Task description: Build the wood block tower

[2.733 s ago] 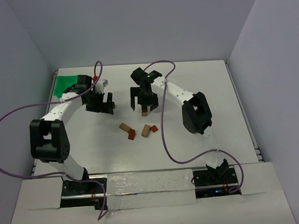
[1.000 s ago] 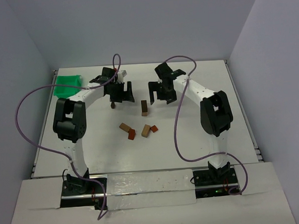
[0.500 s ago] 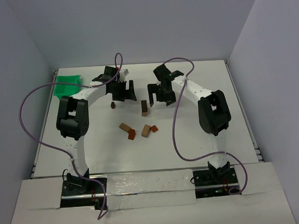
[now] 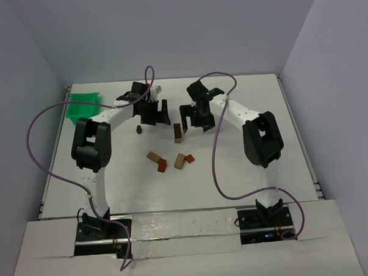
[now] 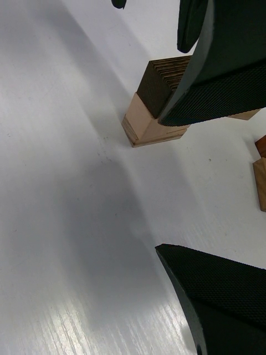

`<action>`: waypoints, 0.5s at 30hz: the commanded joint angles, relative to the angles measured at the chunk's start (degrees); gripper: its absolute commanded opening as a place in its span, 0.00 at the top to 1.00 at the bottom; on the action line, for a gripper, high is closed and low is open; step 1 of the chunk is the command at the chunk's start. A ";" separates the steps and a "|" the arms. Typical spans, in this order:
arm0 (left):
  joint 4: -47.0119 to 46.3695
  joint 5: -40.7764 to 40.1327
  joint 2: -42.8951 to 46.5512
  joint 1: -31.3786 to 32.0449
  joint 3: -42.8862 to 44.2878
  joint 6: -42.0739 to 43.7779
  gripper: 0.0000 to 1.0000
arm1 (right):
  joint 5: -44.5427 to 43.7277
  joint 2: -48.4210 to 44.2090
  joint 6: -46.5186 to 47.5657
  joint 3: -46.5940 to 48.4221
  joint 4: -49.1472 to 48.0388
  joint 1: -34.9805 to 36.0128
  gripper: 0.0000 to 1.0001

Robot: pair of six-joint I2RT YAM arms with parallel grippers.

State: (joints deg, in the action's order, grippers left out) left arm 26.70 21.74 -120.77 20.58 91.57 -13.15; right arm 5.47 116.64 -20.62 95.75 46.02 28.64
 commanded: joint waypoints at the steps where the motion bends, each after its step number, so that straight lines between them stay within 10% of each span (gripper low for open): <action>1: -1.12 1.38 0.27 0.25 2.12 -0.65 0.08 | 0.06 -0.62 0.92 -1.35 1.01 0.54 0.00; 15: -1.48 1.47 0.80 0.25 0.98 -0.67 0.07 | 2.33 -0.73 0.14 -2.21 1.70 0.90 0.00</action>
State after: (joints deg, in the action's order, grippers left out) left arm 26.70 21.74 -120.77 20.58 91.55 -13.15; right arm 6.80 116.64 -20.10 93.43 47.01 28.87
